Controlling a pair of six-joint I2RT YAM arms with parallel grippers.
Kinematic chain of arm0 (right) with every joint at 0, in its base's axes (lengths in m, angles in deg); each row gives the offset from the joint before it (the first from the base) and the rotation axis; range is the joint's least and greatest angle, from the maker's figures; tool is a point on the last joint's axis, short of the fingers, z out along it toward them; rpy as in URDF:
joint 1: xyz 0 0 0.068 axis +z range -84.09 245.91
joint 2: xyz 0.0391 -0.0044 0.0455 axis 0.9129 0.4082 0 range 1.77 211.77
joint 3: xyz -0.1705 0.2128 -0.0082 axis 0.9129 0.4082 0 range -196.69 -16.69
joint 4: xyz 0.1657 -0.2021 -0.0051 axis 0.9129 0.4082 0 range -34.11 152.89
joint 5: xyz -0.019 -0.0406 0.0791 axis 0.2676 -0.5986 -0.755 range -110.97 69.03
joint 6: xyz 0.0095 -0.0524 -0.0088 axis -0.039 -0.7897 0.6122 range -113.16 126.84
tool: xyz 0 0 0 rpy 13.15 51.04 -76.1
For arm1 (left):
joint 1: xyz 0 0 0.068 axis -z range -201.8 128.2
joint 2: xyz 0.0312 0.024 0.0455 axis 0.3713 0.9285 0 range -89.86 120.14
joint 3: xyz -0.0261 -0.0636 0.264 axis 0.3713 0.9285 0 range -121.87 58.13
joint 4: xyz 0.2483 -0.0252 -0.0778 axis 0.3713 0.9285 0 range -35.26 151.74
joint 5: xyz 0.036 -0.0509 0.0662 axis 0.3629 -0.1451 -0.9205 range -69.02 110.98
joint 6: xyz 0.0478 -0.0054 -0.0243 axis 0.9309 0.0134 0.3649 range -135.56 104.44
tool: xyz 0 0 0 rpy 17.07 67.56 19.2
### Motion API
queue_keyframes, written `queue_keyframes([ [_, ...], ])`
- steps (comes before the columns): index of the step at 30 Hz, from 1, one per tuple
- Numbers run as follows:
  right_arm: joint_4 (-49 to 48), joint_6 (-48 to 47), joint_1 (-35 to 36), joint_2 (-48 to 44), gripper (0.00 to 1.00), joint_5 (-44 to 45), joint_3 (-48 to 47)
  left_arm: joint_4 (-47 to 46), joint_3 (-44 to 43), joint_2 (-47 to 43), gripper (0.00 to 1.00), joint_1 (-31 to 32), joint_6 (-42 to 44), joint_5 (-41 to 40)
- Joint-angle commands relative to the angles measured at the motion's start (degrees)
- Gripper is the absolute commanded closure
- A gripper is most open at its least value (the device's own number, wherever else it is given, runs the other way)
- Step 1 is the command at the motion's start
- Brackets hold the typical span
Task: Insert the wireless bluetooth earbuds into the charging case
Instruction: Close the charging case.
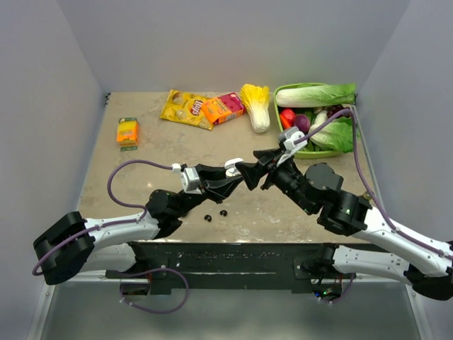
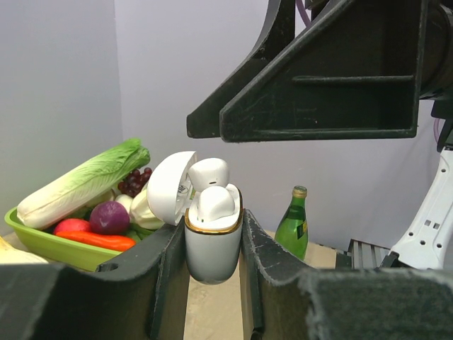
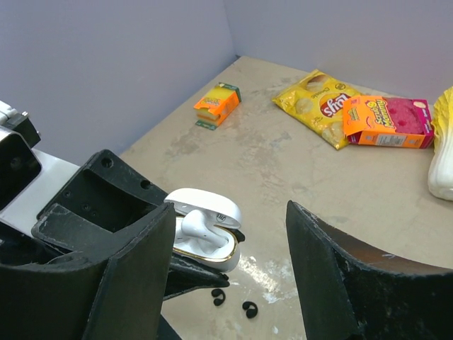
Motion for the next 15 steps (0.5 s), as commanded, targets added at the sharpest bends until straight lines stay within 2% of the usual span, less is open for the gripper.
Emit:
queue_keyframes([
  [1,0.53,-0.32,0.25,0.47,0.33,-1.66,-2.34,-13.39,-0.45,0.02,1.0,0.33,-0.4,0.54],
  [15,2.29,0.47,0.26,1.26,0.33,0.19,-2.34,-13.48,-0.28,-0.24,1.0,0.33,-0.49,0.63],
])
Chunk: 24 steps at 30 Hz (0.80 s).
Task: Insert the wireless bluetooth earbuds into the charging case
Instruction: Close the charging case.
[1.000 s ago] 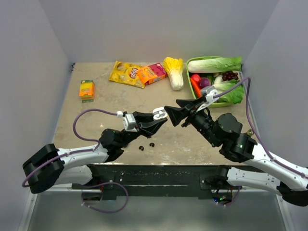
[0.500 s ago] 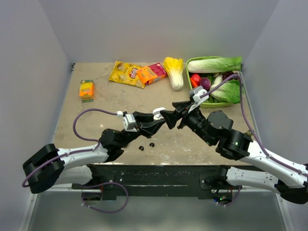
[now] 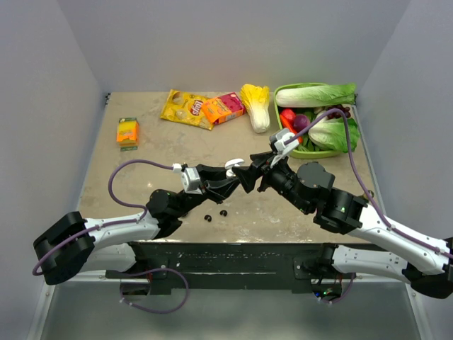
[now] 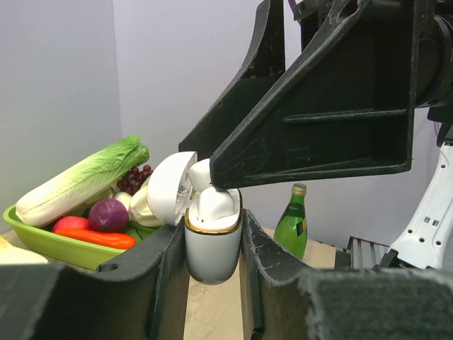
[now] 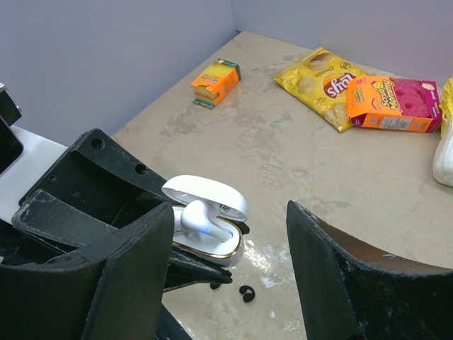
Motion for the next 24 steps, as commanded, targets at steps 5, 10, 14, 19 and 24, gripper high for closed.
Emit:
queue_keyframes([
  [5,0.3,0.39,0.23,-0.81,0.33,2.27,-2.24,-13.96,-0.36,-0.35,1.0,0.33,-0.38,0.54],
  [10,0.13,0.39,0.23,-1.25,0.33,2.88,-1.97,-13.96,-0.36,-0.44,1.0,0.33,-0.38,0.54],
  [14,0.22,0.39,0.23,-1.34,0.33,3.06,-2.15,-13.96,-0.36,-0.35,1.0,0.41,-0.38,0.54],
  [19,0.13,0.47,0.23,-1.16,0.33,3.24,-2.15,-13.96,-0.45,-0.35,1.0,0.41,-0.21,0.54],
  [24,0.57,0.3,0.32,-1.16,0.33,3.94,-2.32,-14.05,-0.45,-0.35,1.0,0.41,-0.21,0.54],
])
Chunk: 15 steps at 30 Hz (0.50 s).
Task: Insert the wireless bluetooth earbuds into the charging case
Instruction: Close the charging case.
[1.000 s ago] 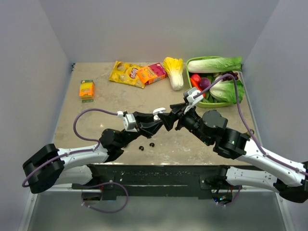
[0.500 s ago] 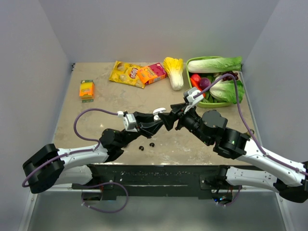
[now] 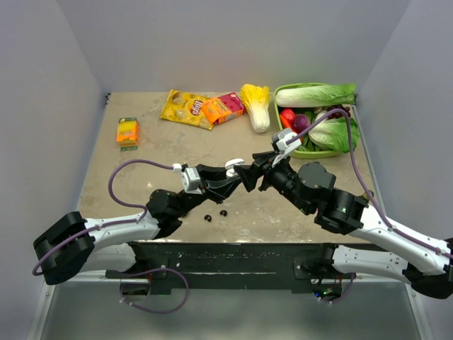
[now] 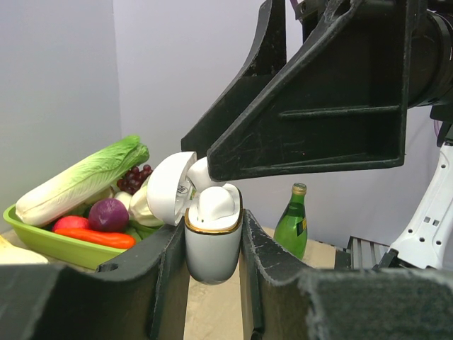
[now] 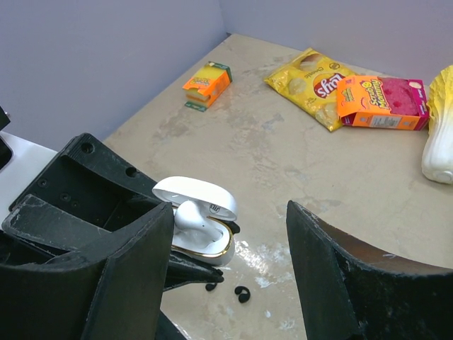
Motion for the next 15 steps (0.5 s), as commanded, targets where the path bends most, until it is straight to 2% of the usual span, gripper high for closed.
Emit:
queue_keyframes([
  [1,0.09,0.23,0.23,-0.77,0.33,2.13,-2.21,-14.13,-0.54,-0.44,1.0,0.41,-0.14,0.45],
  [15,0.52,0.32,0.23,-1.04,0.33,3.71,-2.13,-14.05,-0.63,-0.44,1.0,0.59,-0.14,0.72],
])
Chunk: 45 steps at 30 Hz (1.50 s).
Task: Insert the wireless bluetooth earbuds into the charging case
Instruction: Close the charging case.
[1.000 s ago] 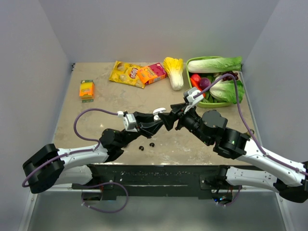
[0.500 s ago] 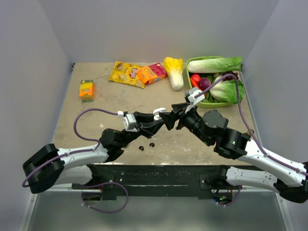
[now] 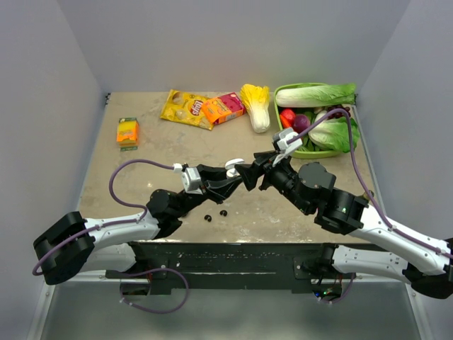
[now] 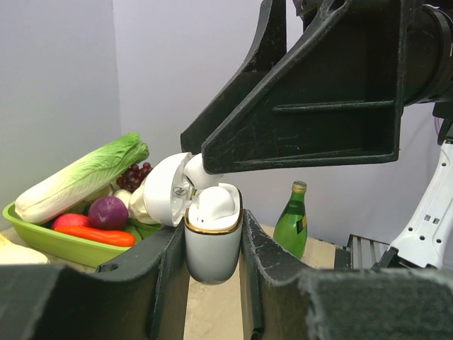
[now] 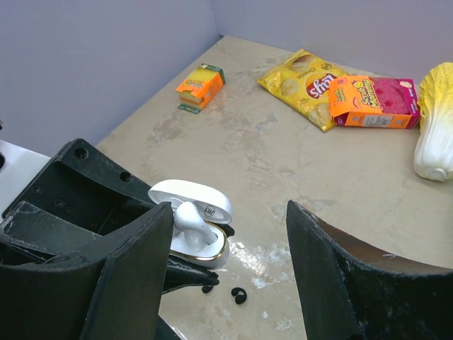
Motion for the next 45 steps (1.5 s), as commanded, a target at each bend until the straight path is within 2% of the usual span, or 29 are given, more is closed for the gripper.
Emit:
queue_keyframes([
  [1,0.52,0.3,0.23,-1.21,0.33,2.44,-2.13,-14.44,-0.63,-0.35,1.0,0.52,-0.05,0.71],
  [15,0.53,0.56,0.23,-2.09,0.33,1.48,-1.77,-14.35,-0.71,-0.44,1.0,0.61,0.12,0.54],
  [24,-5.1,0.3,0.23,-6.74,0.33,3.31,-0.02,-14.0,-0.01,-0.79,1.0,0.7,0.21,0.8],
  [27,-2.04,0.12,0.15,-4.56,0.38,6.65,-2.91,-13.74,1.39,-1.75,1.0,0.7,0.04,1.94],
  [31,7.0,0.03,0.23,0.63,0.48,9.9,-11.08,-13.47,4.37,-3.86,1.0,0.61,-0.14,4.75],
  [32,7.72,0.04,0.23,1.24,0.53,10.7,-11.87,-12.86,4.91,-4.83,1.0,0.61,0.03,5.37],
  [33,8.34,-0.4,0.23,2.56,0.65,9.92,-13.01,-12.6,5.35,-5.27,1.0,0.61,0.47,7.2],
  [35,9.57,-1.46,0.15,3.62,0.79,7.9,-13.64,-11.55,6.58,-6.67,1.0,0.52,1.18,8.18],
  [36,10.19,-1.37,0.23,4.23,0.91,5.98,-14.77,-10.84,6.75,-7.12,1.0,0.61,1.35,8.88],
  [38,12.91,-0.93,0.15,6.95,1.0,4.04,-16.18,-7.6,6.84,-8.34,1.0,0.52,2.49,10.02],
  [45,16.61,-0.32,0.15,12.15,1.0,-7.39,-18.83,-1.7,6.58,-10.46,1.0,0.52,6.54,13.2],
])
